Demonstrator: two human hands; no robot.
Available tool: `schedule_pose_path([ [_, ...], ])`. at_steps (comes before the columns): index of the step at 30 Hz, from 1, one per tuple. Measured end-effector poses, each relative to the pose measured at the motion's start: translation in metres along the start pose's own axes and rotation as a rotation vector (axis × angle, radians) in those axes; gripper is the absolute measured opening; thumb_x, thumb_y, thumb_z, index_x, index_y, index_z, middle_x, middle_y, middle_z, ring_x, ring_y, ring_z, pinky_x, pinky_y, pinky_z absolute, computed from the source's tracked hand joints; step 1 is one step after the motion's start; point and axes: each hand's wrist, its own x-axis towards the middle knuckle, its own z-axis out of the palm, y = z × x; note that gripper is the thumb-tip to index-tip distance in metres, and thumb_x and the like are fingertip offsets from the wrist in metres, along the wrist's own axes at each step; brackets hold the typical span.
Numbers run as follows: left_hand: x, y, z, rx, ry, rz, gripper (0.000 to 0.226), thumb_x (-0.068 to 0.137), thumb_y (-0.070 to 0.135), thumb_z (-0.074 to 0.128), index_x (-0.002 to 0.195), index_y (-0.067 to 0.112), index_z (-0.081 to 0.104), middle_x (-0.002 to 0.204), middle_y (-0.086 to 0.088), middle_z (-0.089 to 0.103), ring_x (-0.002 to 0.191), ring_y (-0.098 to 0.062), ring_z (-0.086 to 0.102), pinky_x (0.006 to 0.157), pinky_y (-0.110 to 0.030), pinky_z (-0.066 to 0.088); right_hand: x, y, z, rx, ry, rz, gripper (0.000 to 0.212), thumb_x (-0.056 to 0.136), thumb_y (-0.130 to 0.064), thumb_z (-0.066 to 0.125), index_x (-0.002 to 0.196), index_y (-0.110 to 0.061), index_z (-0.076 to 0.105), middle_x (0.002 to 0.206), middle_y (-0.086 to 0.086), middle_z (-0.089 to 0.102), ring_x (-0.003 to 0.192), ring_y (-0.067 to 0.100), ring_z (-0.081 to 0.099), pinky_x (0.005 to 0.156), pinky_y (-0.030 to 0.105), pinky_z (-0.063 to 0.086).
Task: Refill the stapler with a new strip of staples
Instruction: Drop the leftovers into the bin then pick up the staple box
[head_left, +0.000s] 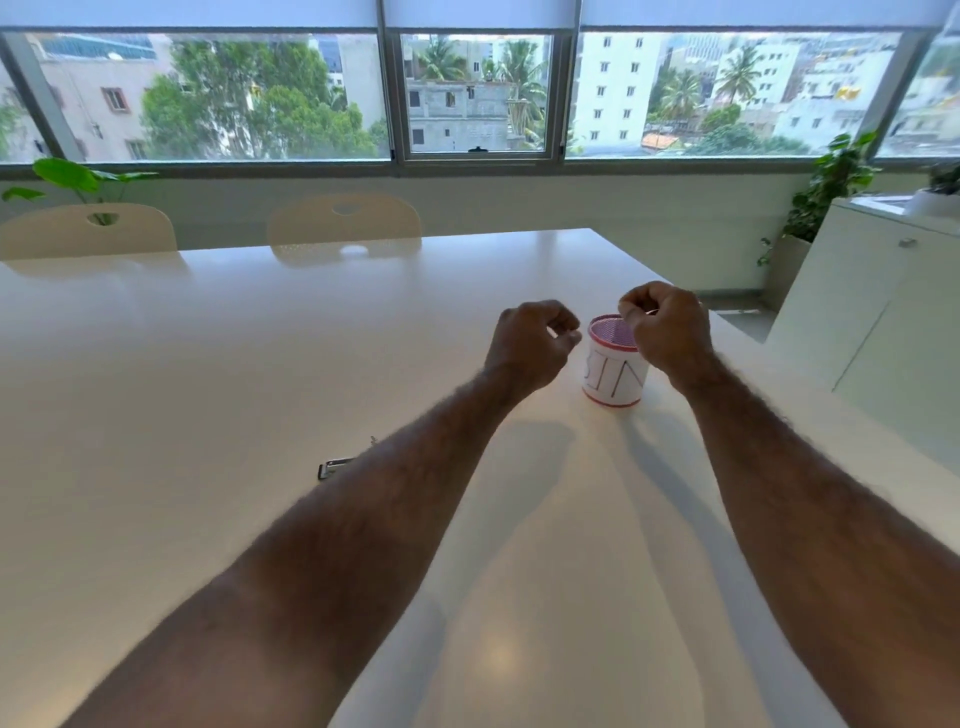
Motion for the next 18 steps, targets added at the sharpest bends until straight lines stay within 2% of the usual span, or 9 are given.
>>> schedule_pose_path([
  [4, 0.032, 0.013, 0.025, 0.077, -0.047, 0.073, 0.017, 0.081, 0.012, 0.071, 0.097, 0.007, 0.074, 0.095, -0.009, 0.076, 0.082, -0.020, 0.067, 0.079, -0.031, 0.055, 0.015, 0.015, -0.004, -0.112, -0.026, -0.016, 0.014, 0.086, -0.018, 0.065, 0.093, -0.010, 0.074, 0.094, 0.009, 0.076, 0.089, 0.026, 0.068, 0.080, 0.025, 0.047],
  [7, 0.048, 0.014, 0.040, 0.151, -0.105, 0.109, 0.016, 0.081, 0.011, 0.071, 0.096, 0.008, 0.074, 0.095, -0.008, 0.075, 0.084, -0.022, 0.069, 0.079, -0.038, 0.058, 0.020, 0.021, -0.004, -0.181, -0.073, -0.017, 0.013, 0.084, -0.015, 0.064, 0.089, -0.011, 0.075, 0.091, 0.009, 0.076, 0.087, 0.025, 0.068, 0.077, 0.024, 0.046],
  [14, 0.064, 0.010, 0.057, 0.226, -0.191, 0.116, 0.015, 0.084, 0.009, 0.067, 0.097, 0.010, 0.075, 0.097, -0.007, 0.075, 0.082, -0.022, 0.070, 0.074, -0.041, 0.060, 0.025, 0.031, -0.001, -0.235, -0.145, -0.026, 0.021, 0.087, -0.018, 0.063, 0.098, -0.009, 0.077, 0.096, 0.010, 0.077, 0.082, 0.020, 0.068, 0.072, 0.024, 0.049],
  [18, 0.066, 0.004, 0.055, 0.189, -0.172, 0.096, 0.016, 0.085, 0.012, 0.067, 0.098, 0.009, 0.075, 0.097, -0.008, 0.076, 0.084, -0.022, 0.070, 0.078, -0.040, 0.059, 0.025, 0.031, 0.006, -0.202, -0.079, -0.043, 0.020, 0.087, -0.018, 0.064, 0.100, -0.008, 0.076, 0.098, 0.009, 0.076, 0.087, 0.024, 0.070, 0.079, 0.029, 0.054],
])
